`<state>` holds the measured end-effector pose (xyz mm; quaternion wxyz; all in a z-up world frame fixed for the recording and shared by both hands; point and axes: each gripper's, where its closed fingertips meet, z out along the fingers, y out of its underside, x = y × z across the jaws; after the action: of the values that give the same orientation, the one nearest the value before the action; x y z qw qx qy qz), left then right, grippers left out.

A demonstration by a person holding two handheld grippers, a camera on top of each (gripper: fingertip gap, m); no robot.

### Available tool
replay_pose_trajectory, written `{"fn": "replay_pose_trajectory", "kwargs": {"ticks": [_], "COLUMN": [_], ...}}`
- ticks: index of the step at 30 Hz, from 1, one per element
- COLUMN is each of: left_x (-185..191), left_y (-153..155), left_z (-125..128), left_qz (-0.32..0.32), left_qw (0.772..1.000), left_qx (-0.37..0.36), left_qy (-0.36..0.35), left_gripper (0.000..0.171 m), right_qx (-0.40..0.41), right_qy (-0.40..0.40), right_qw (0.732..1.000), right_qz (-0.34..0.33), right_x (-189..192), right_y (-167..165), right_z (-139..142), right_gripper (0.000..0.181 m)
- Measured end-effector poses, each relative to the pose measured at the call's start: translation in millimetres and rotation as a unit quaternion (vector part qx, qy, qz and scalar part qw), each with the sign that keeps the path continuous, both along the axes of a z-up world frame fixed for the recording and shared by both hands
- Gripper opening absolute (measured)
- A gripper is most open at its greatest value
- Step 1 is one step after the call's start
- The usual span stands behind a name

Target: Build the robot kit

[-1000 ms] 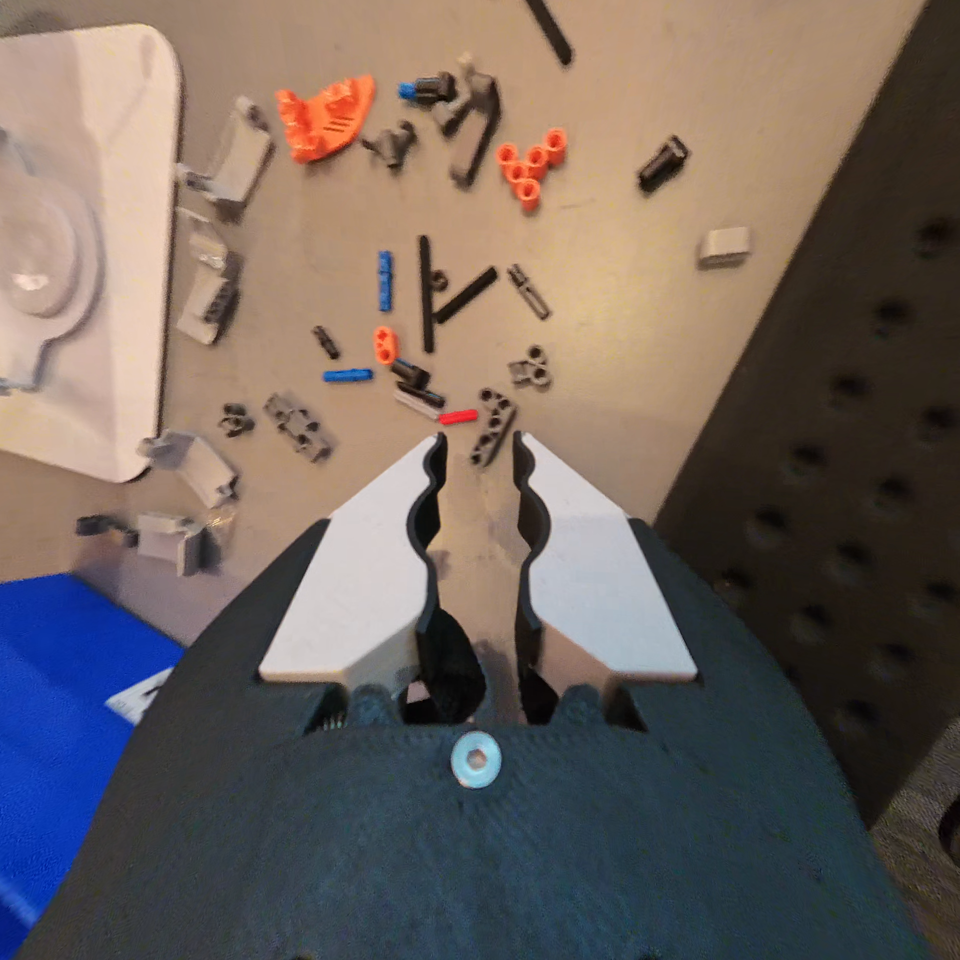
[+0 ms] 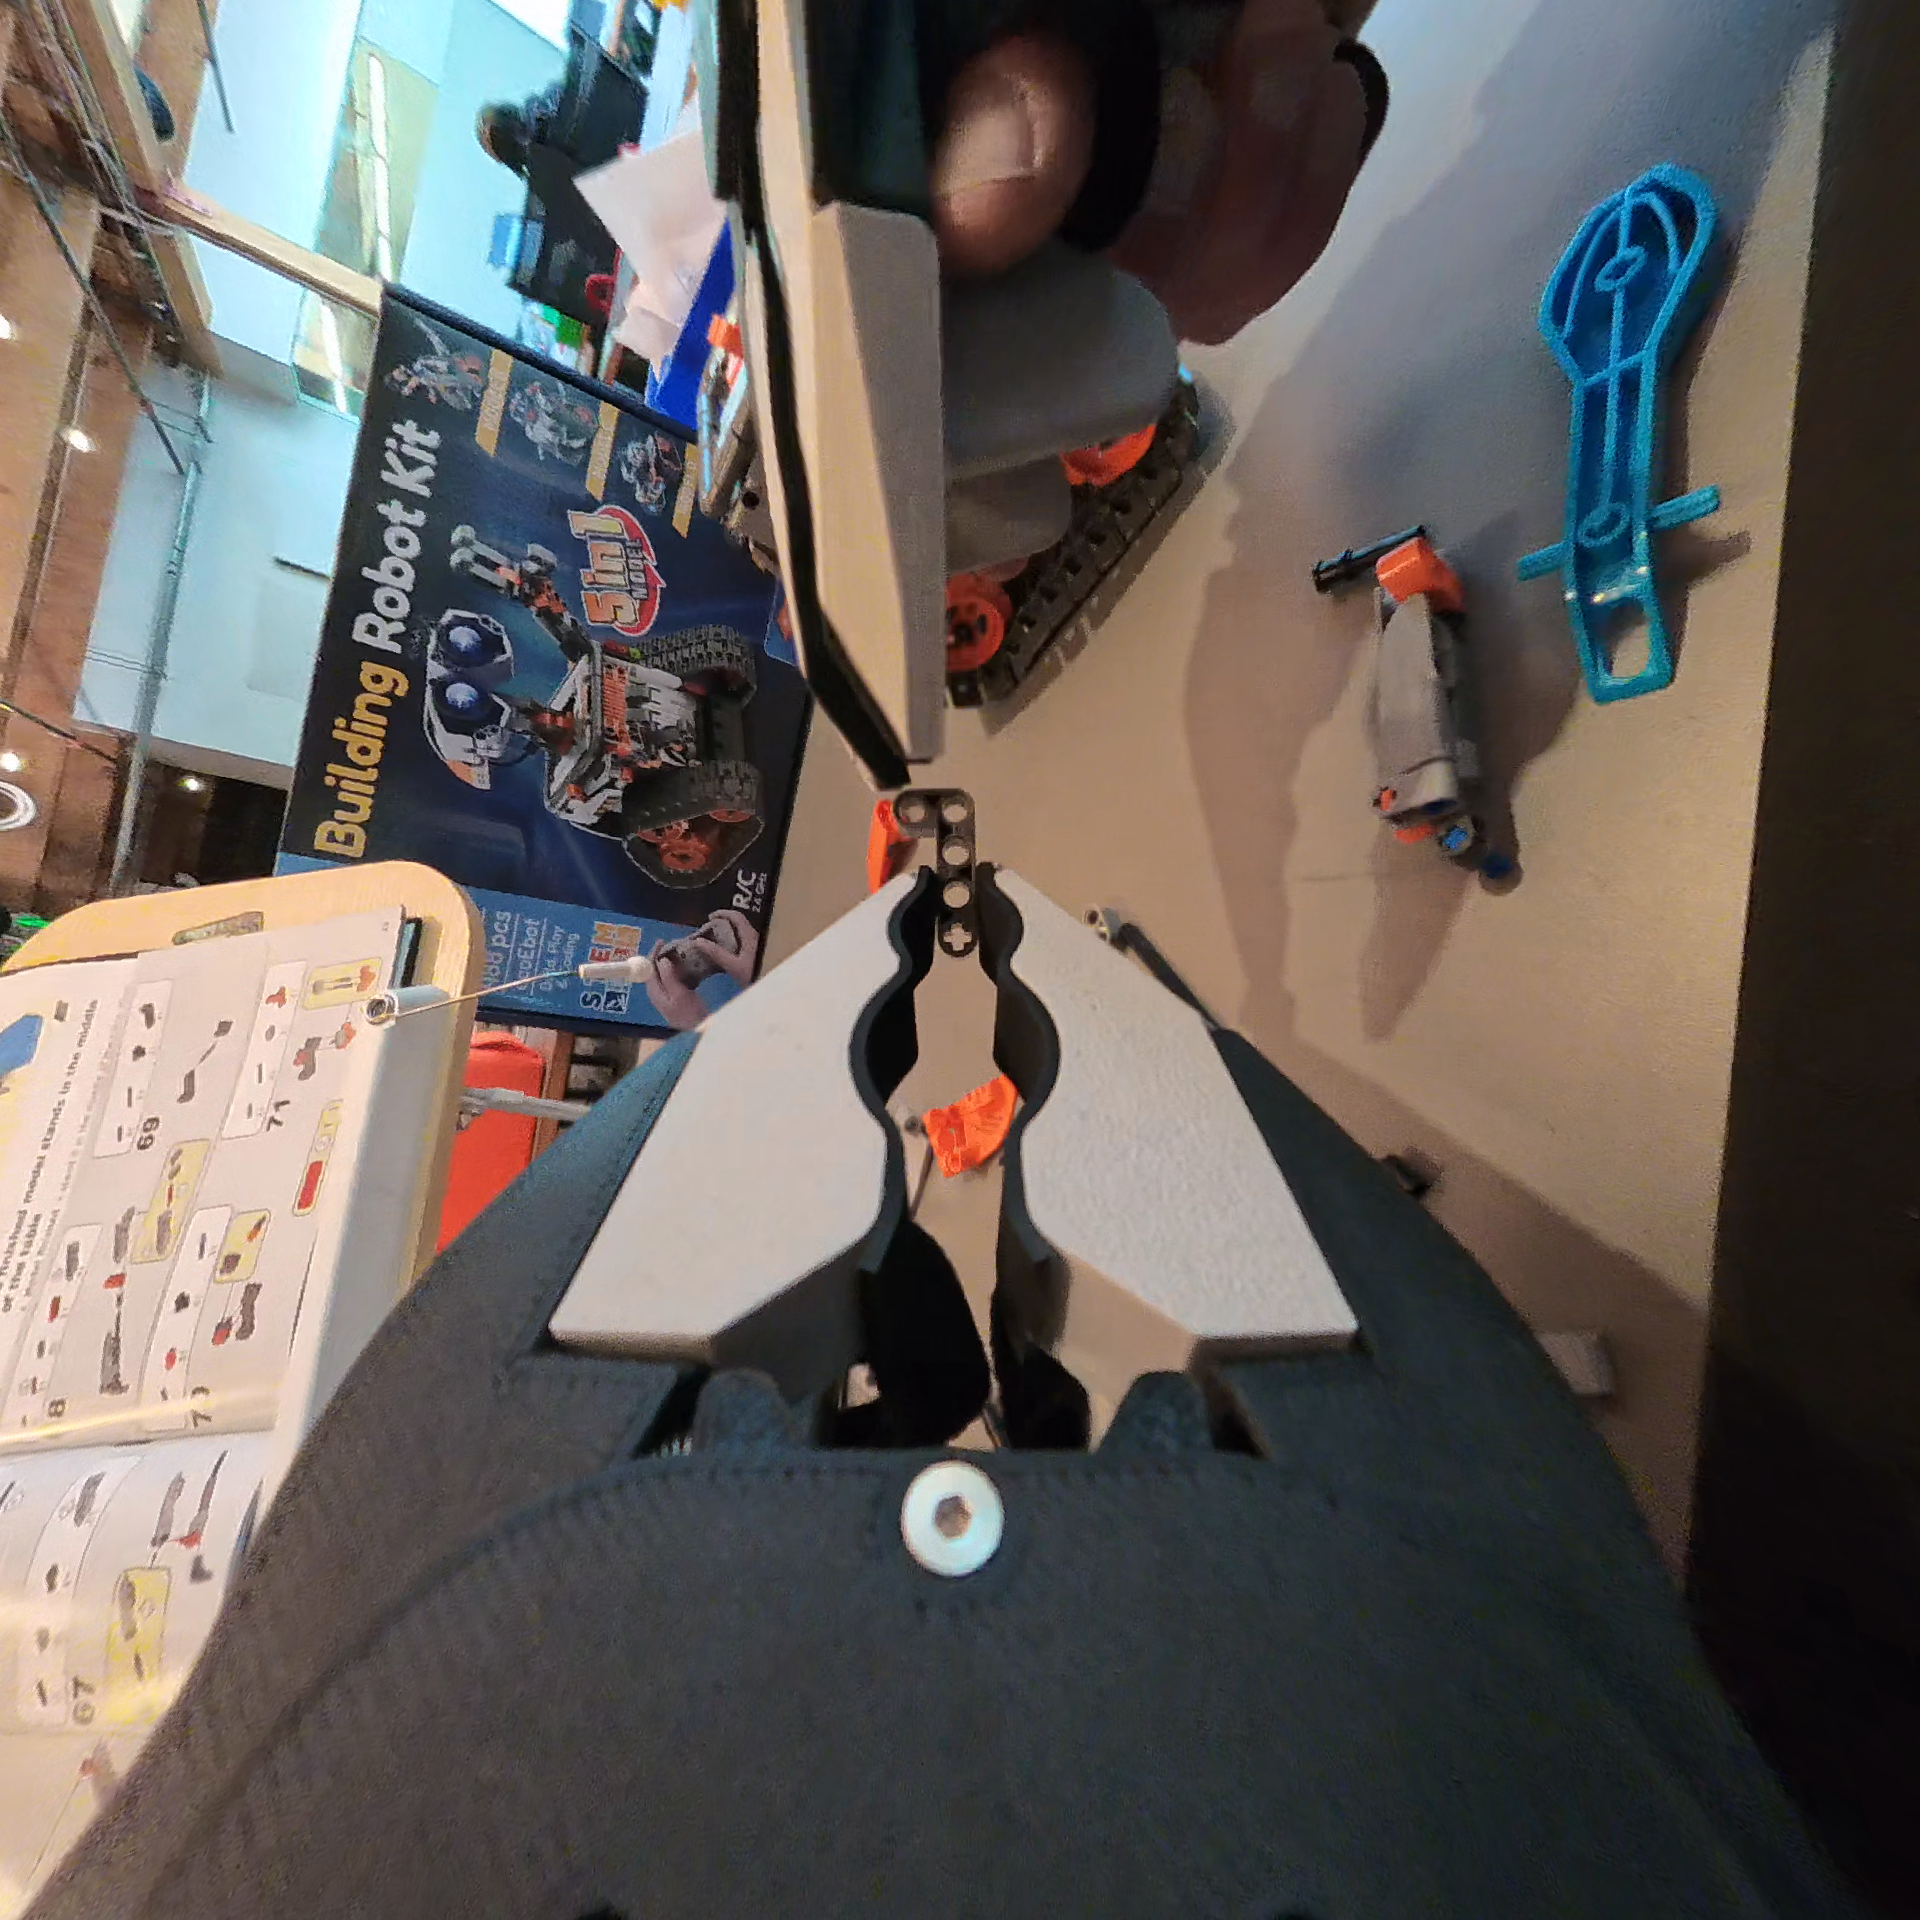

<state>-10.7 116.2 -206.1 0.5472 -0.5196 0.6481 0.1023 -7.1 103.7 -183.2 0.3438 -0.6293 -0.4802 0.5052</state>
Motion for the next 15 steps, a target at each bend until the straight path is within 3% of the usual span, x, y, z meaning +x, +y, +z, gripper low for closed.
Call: {"fn": "replay_pose_trajectory", "kwargs": {"ticks": [4, 6, 9, 15], "left_x": [1.7, 0.6, -1.4, 7.9], "left_y": [1.0, 3.6, 5.2, -2.7], "left_z": [0.1, 0.7, 3.7, 9.2], "left_qz": [-0.003, 0.004, 0.007, -0.013], "left_qw": [0.999, 0.999, 0.999, 0.997], "left_qx": [0.033, 0.044, 0.052, 0.080], "left_qy": [0.006, 0.006, 0.000, -0.005], "left_gripper": [0.005, 0.005, 0.005, 0.005], "right_qx": [0.016, 0.034, 0.032, 0.017], "right_qy": [-0.012, -0.023, -0.026, -0.026], "right_qw": [1.000, 0.998, 0.998, 0.999], "right_qz": [-0.020, -0.041, -0.047, -0.028], "right_x": [0.4, 1.4, 3.1, -3.6], "right_y": [6.3, 12.3, 14.4, 7.8], "right_z": [-3.9, -5.3, -5.3, -10.3], "right_gripper": [0.018, 0.031, 0.031, 0.011]}}
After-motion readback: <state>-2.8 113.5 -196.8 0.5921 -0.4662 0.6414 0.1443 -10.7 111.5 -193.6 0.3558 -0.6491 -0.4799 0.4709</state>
